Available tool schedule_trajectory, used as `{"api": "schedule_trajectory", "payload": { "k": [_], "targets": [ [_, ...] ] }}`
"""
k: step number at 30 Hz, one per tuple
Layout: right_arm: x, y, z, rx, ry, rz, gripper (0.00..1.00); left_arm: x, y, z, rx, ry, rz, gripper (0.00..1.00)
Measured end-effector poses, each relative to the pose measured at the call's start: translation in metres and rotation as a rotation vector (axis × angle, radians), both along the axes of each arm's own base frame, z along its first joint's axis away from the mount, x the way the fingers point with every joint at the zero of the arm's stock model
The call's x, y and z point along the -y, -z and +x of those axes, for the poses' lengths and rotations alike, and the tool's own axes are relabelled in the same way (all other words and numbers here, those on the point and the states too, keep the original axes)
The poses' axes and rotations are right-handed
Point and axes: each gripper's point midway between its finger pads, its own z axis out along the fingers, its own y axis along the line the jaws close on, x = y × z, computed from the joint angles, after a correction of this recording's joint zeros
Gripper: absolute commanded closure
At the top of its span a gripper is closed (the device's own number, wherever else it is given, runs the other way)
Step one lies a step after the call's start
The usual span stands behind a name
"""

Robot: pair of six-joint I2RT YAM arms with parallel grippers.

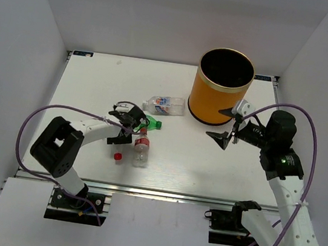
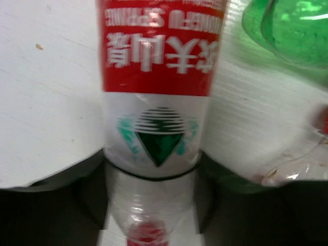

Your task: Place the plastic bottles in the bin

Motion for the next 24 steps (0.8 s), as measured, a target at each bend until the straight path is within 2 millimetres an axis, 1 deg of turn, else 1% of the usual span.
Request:
{"api": "schedule_trajectory", "payload": {
  "k": [1, 2, 4, 5, 6, 7, 8, 9, 10, 12, 14, 17, 18, 19, 20, 22, 23, 24],
  "targets": [
    [0.001, 0.004, -0.006, -0.011, -0.002, -0.002, 0.16, 0.000, -0.001, 0.000, 0.000, 0.002, -0.004, 0.61],
    [0.002, 0.006, -0.010, -0.023, -0.002, -0.004, 0.36, 0.001, -0.002, 0.000, 0.002, 0.002, -0.014, 0.70],
    [0.003, 0.010, -0.017, -0.032, -0.003, -0.009, 0.63, 0.004, -0.007, 0.000, 0.005, 0.022, -0.030, 0.84],
    [0.004, 0.013, -0.020, -0.049, -0.001, -0.008, 0.82, 0.006, -0.011, -0.001, 0.010, 0.030, -0.043, 0.89],
    [0.004, 0.018, -0.022, -0.063, 0.001, -0.010, 0.89, 0.007, -0.017, -0.002, 0.019, 0.039, -0.054, 0.91],
    [0.005, 0.024, -0.024, -0.096, 0.003, -0.009, 0.91, 0.009, -0.026, -0.002, 0.028, 0.049, -0.065, 0.98],
    [0.005, 0.030, -0.026, -0.118, 0.004, -0.010, 0.97, 0.013, -0.035, -0.002, 0.039, 0.062, -0.081, 1.00],
    [0.006, 0.038, -0.027, -0.150, 0.011, -0.013, 1.00, 0.017, -0.048, 0.000, 0.060, 0.079, -0.104, 1.00],
    [0.006, 0.044, -0.027, -0.174, 0.019, -0.015, 1.00, 0.023, -0.062, 0.003, 0.088, 0.098, -0.133, 1.00],
    [0.008, 0.058, -0.027, -0.225, 0.045, -0.020, 1.00, 0.038, -0.099, 0.009, 0.159, 0.148, -0.213, 1.00],
    [0.011, 0.068, -0.025, -0.261, 0.075, -0.023, 1.00, 0.053, -0.147, 0.014, 0.255, 0.213, -0.306, 1.00],
    [0.015, 0.075, -0.025, -0.286, 0.110, -0.023, 1.00, 0.075, -0.224, 0.021, 0.404, 0.338, -0.423, 1.00],
    [0.016, 0.074, -0.025, -0.282, 0.120, -0.022, 1.00, 0.090, -0.263, 0.025, 0.482, 0.418, -0.489, 1.00],
    [0.016, 0.073, -0.025, -0.275, 0.125, -0.019, 1.00, 0.094, -0.274, 0.027, 0.505, 0.439, -0.505, 1.00],
    [0.017, 0.072, -0.027, -0.267, 0.127, -0.018, 1.00, 0.106, -0.290, 0.029, 0.531, 0.505, -0.540, 1.00],
    [0.017, 0.071, -0.030, -0.249, 0.120, -0.019, 1.00, 0.137, -0.323, 0.035, 0.589, 0.645, -0.625, 1.00],
    [0.017, 0.071, -0.032, -0.239, 0.108, -0.023, 1.00, 0.155, -0.336, 0.039, 0.616, 0.720, -0.668, 1.00],
    [0.016, 0.073, -0.034, -0.237, 0.092, -0.030, 1.00, 0.173, -0.345, 0.044, 0.632, 0.789, -0.703, 1.00]
  ]
}}
